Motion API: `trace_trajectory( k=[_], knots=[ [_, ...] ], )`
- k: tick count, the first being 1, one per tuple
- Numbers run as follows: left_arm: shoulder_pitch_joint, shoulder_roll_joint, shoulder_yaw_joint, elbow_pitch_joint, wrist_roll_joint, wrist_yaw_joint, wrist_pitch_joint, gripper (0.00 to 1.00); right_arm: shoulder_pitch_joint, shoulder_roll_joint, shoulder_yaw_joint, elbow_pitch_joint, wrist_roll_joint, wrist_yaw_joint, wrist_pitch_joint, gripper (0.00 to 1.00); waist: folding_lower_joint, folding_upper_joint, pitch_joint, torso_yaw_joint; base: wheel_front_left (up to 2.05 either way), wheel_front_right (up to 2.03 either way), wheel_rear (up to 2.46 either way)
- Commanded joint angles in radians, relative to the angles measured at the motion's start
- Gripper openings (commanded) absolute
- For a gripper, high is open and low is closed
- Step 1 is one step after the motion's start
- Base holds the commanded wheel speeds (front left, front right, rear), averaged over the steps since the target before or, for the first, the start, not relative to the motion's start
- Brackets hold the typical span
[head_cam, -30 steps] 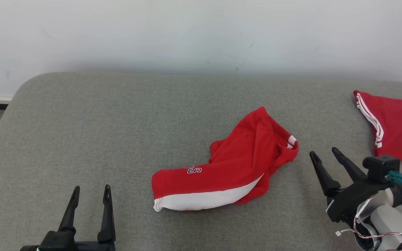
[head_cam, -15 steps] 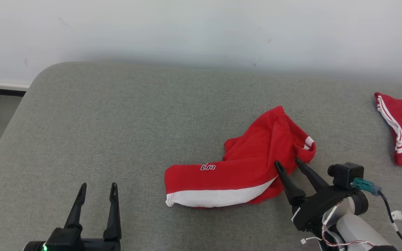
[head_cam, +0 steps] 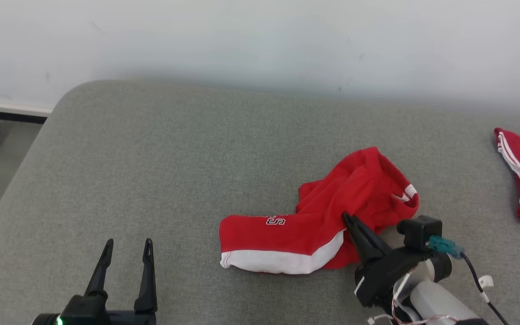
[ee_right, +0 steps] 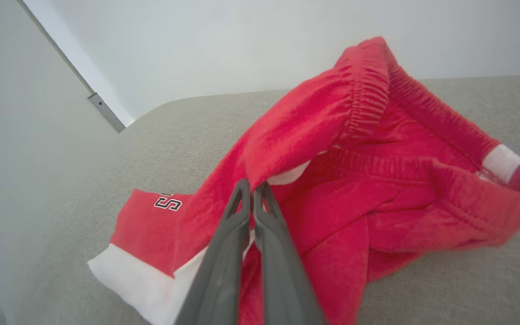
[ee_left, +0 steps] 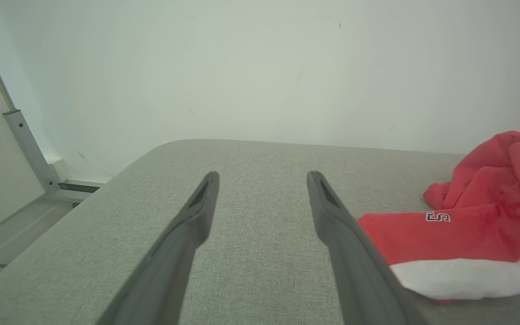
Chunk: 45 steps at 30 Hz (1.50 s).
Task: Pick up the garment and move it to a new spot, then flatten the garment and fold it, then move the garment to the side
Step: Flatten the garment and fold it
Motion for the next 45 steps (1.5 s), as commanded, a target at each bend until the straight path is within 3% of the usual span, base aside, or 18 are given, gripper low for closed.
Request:
trace_trajectory(
  k=[1,5,11,19,26,31,35,45],
  knots=[
    [0.020,-0.001,0.006,0.003,0.008,0.001,-0.003,1.00,0.035,-0.013,0.015,-0.034,-0.004,-0.002,-0.003,0.00,0.0000,0.0000,-0.029,-0.010,0.00,0.00,0.00],
    [0.043,-0.001,0.009,0.005,0.007,-0.001,-0.003,1.00,0.112,-0.049,0.014,-0.155,-0.009,-0.002,0.050,0.00,0.0000,0.0000,-0.056,-0.024,0.00,0.00,0.00],
    [0.065,-0.001,0.001,0.004,-0.006,-0.001,-0.003,1.00,0.321,-0.069,-0.094,-0.386,-0.031,-0.002,0.233,0.00,0.0000,0.0000,-0.072,-0.042,0.00,0.00,0.00],
    [0.063,-0.001,0.001,0.004,-0.008,-0.001,-0.003,1.00,0.588,0.027,-0.272,-0.717,-0.145,-0.002,0.486,0.00,0.0000,0.0000,-0.066,-0.047,0.00,0.00,0.00],
    [0.058,-0.001,-0.006,0.008,-0.016,0.003,-0.003,1.00,0.605,0.071,-0.348,-0.865,-0.227,-0.002,0.614,0.00,0.0000,0.0000,-0.063,-0.039,0.00,0.00,0.00],
    [0.040,-0.001,-0.018,0.009,-0.022,0.003,-0.003,1.00,0.482,0.015,-0.331,-0.813,-0.260,-0.002,0.642,0.00,0.0000,0.0000,-0.047,-0.022,0.00,0.00,0.00],
    [0.023,-0.001,-0.036,0.014,-0.032,0.006,-0.003,1.00,0.323,-0.001,-0.302,-0.699,-0.233,-0.002,0.621,0.00,0.0000,0.0000,-0.031,0.003,0.00,0.00,0.00],
    [-0.035,-0.001,-0.110,0.036,-0.059,0.010,-0.003,1.00,-0.082,-0.003,-0.228,-0.219,-0.194,-0.002,0.491,0.00,0.0000,0.0000,0.025,0.108,0.00,0.00,0.00]
  ],
)
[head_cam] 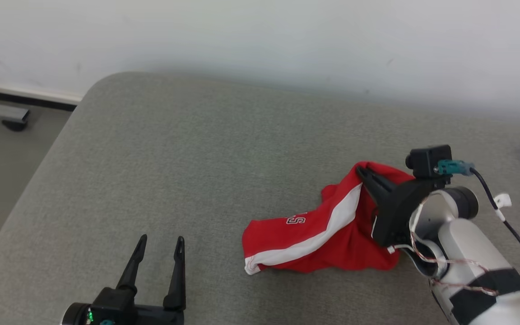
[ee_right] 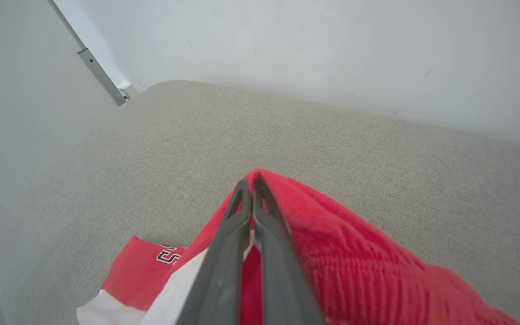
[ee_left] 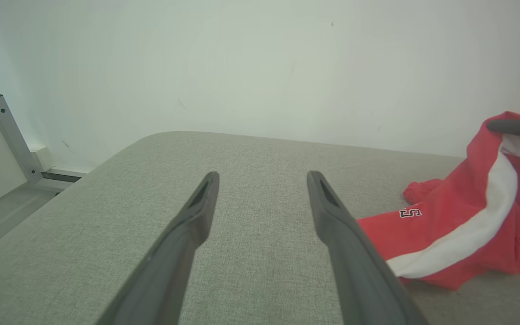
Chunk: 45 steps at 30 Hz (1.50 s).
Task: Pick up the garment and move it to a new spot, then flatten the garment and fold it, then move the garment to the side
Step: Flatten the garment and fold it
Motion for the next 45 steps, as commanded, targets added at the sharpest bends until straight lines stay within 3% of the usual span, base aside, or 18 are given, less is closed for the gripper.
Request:
trace_trajectory(
  k=[1,7,8,9,10,14,18,24,31,45],
  knots=[
    [-0.018,-0.001,-0.012,0.005,-0.007,0.005,-0.003,1.00,-0.046,0.002,0.015,0.061,0.005,-0.002,-0.031,0.00,-0.0001,0.0000,0.035,0.048,0.00,0.00,0.00],
    [-0.038,-0.001,-0.041,0.013,-0.022,0.012,-0.003,1.00,-0.167,0.010,0.068,0.303,0.015,-0.002,-0.118,0.00,-0.0001,0.0000,0.056,0.079,0.00,0.00,0.00],
    [-0.041,-0.001,-0.044,0.014,-0.024,0.013,-0.003,1.00,-0.185,0.011,0.081,0.345,0.013,-0.002,-0.139,0.07,-0.0001,0.0000,0.058,0.083,0.00,0.00,0.00],
    [-0.042,-0.001,-0.048,0.016,-0.025,0.015,-0.003,1.00,-0.204,0.014,0.093,0.380,0.009,-0.002,-0.166,0.37,-0.0001,0.0000,0.059,0.084,0.00,0.00,0.00],
    [-0.043,-0.001,-0.052,0.017,-0.026,0.016,-0.003,1.00,-0.218,0.020,0.106,0.410,0.012,-0.002,-0.186,1.00,-0.0001,0.0000,0.059,0.083,0.00,0.00,0.00],
    [-0.041,-0.001,-0.050,0.023,-0.020,0.019,-0.003,1.00,-0.251,0.032,0.180,0.465,0.036,-0.002,-0.269,1.00,-0.0001,0.0000,0.044,0.058,0.00,0.00,0.00],
    [-0.017,-0.001,-0.028,0.020,-0.006,0.019,-0.003,1.00,-0.238,0.015,0.260,0.424,0.092,-0.002,-0.355,1.00,-0.0001,0.0000,0.017,0.011,0.00,0.00,0.00],
    [0.011,-0.001,0.005,0.008,0.005,0.015,-0.003,1.00,-0.186,-0.088,0.321,0.325,0.165,-0.002,-0.422,1.00,-0.0001,0.0000,-0.004,-0.054,0.00,0.00,0.00],
    [0.023,-0.001,0.007,0.029,-0.003,-0.002,-0.003,1.00,-0.158,-0.174,0.357,0.260,0.197,-0.002,-0.399,1.00,-0.0001,0.0000,-0.004,-0.102,0.00,0.00,0.00],
    [-0.070,-0.001,-0.185,0.306,-0.121,-0.044,-0.003,1.00,-0.222,-0.147,0.463,0.319,0.202,-0.002,-0.337,1.00,-0.0001,0.0000,0.006,-0.074,0.00,0.00,0.00]
  ],
)
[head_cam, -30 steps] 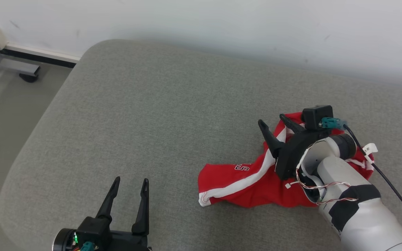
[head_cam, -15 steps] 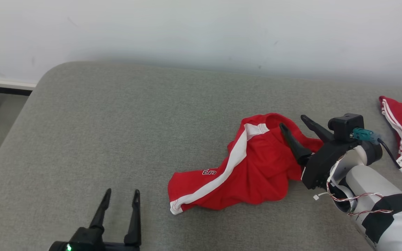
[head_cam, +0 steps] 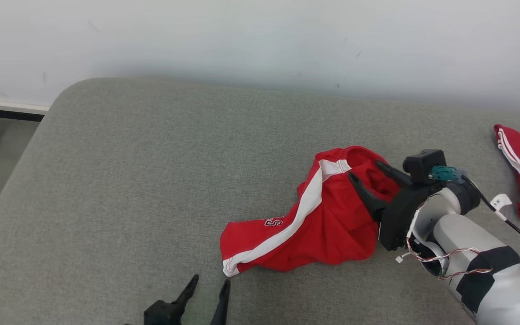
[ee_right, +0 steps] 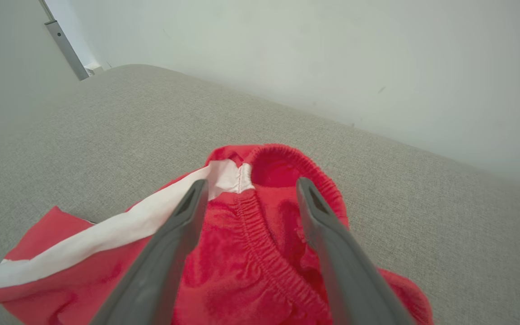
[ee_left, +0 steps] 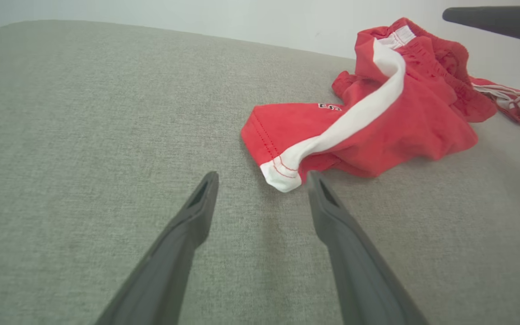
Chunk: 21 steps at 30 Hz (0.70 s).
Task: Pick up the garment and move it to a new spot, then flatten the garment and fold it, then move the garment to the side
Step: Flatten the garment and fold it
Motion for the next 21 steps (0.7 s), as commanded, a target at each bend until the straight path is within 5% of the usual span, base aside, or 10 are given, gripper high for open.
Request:
trace_trajectory(
  k=[1,17,18,19,20,21],
  knots=[
    [-0.029,0.000,-0.026,0.028,-0.025,-0.005,-0.003,1.00,-0.017,0.013,0.021,0.013,0.000,-0.002,0.008,1.00,0.0000,-0.0001,0.002,0.006,0.00,0.00,0.00],
    [-0.173,0.000,-0.166,0.131,-0.151,0.001,-0.003,1.00,-0.144,0.031,0.134,0.146,0.027,-0.002,0.026,1.00,0.0000,-0.0001,0.075,0.052,0.00,0.00,0.00],
    [-0.182,0.000,-0.172,0.138,-0.167,0.001,-0.003,1.00,-0.152,0.034,0.144,0.158,0.027,-0.002,0.033,0.92,0.0000,-0.0001,0.079,0.055,0.00,0.00,0.00],
    [-0.188,0.001,-0.181,0.150,-0.178,0.000,-0.003,0.85,-0.160,0.038,0.154,0.170,0.026,-0.002,0.038,0.35,0.0000,-0.0001,0.083,0.058,0.00,0.00,0.00],
    [-0.198,0.000,-0.191,0.156,-0.188,0.000,-0.003,0.30,-0.168,0.044,0.163,0.177,0.029,-0.002,0.038,0.00,0.0000,-0.0001,0.085,0.060,0.00,0.00,0.00],
    [-0.209,0.000,-0.198,0.162,-0.198,0.001,-0.003,0.00,-0.178,0.048,0.166,0.187,0.033,-0.002,0.033,0.00,0.0000,-0.0001,0.087,0.062,0.00,0.00,0.00]
  ],
)
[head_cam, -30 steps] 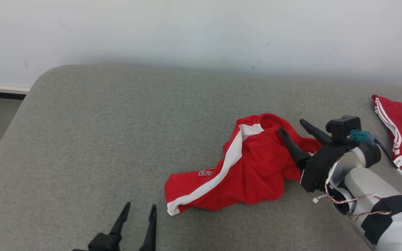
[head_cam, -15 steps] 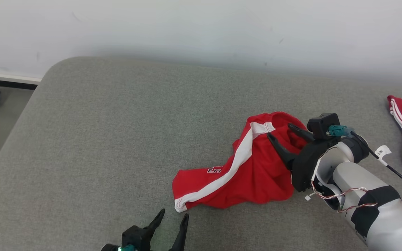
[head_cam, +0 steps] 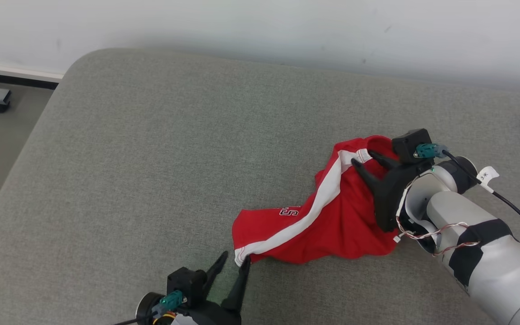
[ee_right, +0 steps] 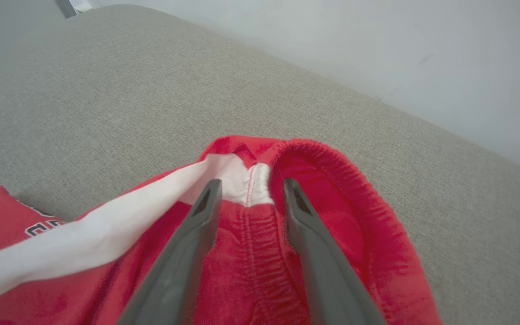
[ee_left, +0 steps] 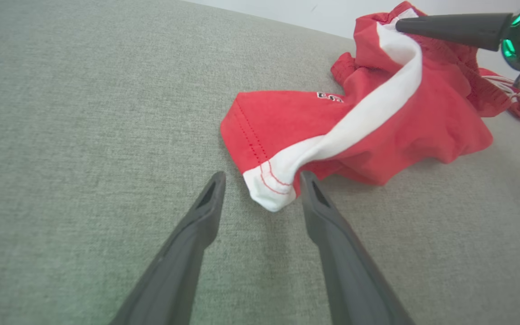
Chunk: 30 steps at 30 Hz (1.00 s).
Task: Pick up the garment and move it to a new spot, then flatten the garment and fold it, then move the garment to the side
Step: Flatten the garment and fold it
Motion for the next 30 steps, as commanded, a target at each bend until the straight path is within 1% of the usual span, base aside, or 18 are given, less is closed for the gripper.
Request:
trace_trajectory(
  k=[1,4,8,13,17,20,24,26,27,28,29,30],
  knots=[
    [-0.021,0.000,-0.008,0.006,-0.019,0.001,-0.003,0.00,-0.020,0.010,0.005,0.009,0.007,-0.002,-0.013,0.00,-0.0001,-0.0001,0.007,0.008,0.00,0.00,0.00],
    [-0.035,0.000,-0.017,0.008,-0.037,0.009,-0.003,0.00,-0.020,0.019,0.021,0.017,0.023,-0.002,-0.043,0.00,-0.0001,-0.0001,0.002,0.008,0.00,0.00,0.00],
    [-0.013,0.000,0.015,-0.011,-0.013,0.025,-0.003,0.00,0.006,0.001,0.043,-0.023,0.051,-0.002,-0.107,0.00,-0.0001,-0.0001,-0.025,-0.003,0.00,0.00,0.00],
    [0.061,0.012,0.088,-0.064,0.054,0.033,-0.003,0.00,0.077,-0.056,0.042,-0.136,0.113,-0.002,-0.177,0.00,-0.0001,-0.0001,-0.077,-0.042,0.00,0.00,0.00],
    [0.137,0.031,0.149,-0.109,0.088,0.036,-0.003,0.00,0.165,-0.116,0.025,-0.252,0.161,-0.002,-0.191,0.00,-0.0001,-0.0001,-0.120,-0.090,0.00,0.00,0.00],
    [0.183,0.038,0.183,-0.134,0.108,0.033,-0.003,0.00,0.240,-0.167,-0.004,-0.344,0.187,-0.002,-0.188,0.00,-0.0001,-0.0001,-0.139,-0.121,0.00,0.00,0.00],
    [0.238,0.037,0.210,-0.150,0.135,0.028,-0.003,0.00,0.373,-0.213,-0.052,-0.471,0.199,-0.002,-0.178,0.00,-0.0001,-0.0001,-0.150,-0.155,0.00,0.00,0.00],
    [0.256,0.033,0.217,-0.146,0.135,0.022,-0.003,0.00,0.455,-0.225,-0.089,-0.517,0.210,-0.002,-0.173,0.00,-0.0001,-0.0001,-0.150,-0.163,0.00,0.00,0.00],
    [0.256,0.033,0.217,-0.146,0.135,0.022,-0.003,0.00,0.455,-0.225,-0.089,-0.517,0.210,-0.002,-0.173,0.00,-0.0001,-0.0001,-0.150,-0.163,0.00,0.00,0.00],
    [0.264,0.032,0.222,-0.142,0.138,0.023,-0.003,0.00,0.496,-0.225,-0.114,-0.536,0.213,-0.002,-0.175,0.00,-0.0001,-0.0001,-0.150,-0.168,0.00,0.00,0.00],
    [0.280,0.029,0.233,-0.134,0.139,0.019,-0.003,0.00,0.569,-0.213,-0.160,-0.568,0.212,-0.002,-0.171,0.00,-0.0001,-0.0001,-0.148,-0.180,0.00,0.00,0.00],
    [0.287,0.027,0.238,-0.128,0.141,0.017,-0.003,0.00,0.601,-0.205,-0.179,-0.580,0.204,-0.002,-0.165,0.00,-0.0001,-0.0001,-0.147,-0.187,0.00,0.00,0.00]
  ],
)
